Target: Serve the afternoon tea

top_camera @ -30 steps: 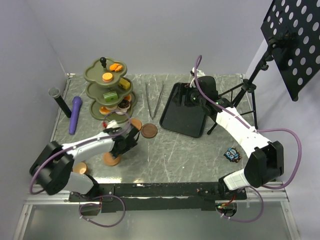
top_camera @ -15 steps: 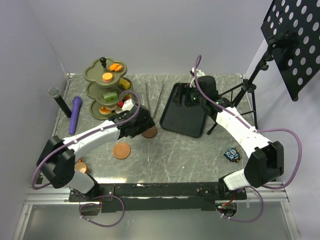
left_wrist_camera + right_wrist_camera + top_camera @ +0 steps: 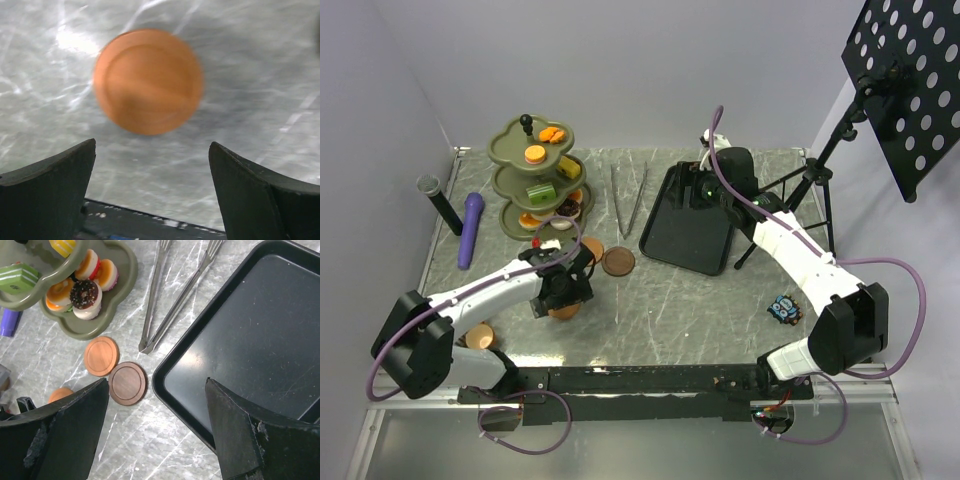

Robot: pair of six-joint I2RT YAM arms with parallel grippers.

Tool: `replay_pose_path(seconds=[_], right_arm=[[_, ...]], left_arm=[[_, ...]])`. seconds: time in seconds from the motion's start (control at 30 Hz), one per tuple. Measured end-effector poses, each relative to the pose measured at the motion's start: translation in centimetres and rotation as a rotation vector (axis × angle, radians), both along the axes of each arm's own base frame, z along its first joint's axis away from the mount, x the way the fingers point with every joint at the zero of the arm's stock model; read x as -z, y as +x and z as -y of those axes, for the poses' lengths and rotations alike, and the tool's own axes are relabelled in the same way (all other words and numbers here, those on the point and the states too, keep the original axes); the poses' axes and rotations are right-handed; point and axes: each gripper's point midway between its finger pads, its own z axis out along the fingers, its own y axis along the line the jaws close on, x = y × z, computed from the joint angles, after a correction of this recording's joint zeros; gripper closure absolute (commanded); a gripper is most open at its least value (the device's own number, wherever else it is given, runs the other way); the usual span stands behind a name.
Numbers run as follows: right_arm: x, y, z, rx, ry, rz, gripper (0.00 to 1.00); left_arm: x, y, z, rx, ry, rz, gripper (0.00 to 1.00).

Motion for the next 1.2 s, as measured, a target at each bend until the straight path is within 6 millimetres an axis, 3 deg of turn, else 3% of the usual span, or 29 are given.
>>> replay_pose_path(seconds=[0.27, 0.57, 0.87, 1.2], right_arm=[[0.0, 0.3, 0.5, 0.014, -0.003, 0.002, 0.16], [0.0, 0.3, 0.6, 0.018, -0.006, 0.004, 0.16], [-0.5, 0.6, 0.9, 0.026, -0.009, 0.013, 0.16], [-1.2, 0.9, 1.1, 0.032, -0.009, 0.030, 0.16]], left_arm=[[2.3, -2.4, -1.7, 0.022, 0.026, -0.106, 0.00], [3.9, -2.2, -1.3, 0.083, 0.014, -0.113, 0.04], [4.1, -0.9, -0.5, 0.094, -0.006, -0.105, 0.17], [4.1, 2.8, -0.3, 0.000, -0.007, -0.101, 0.30]])
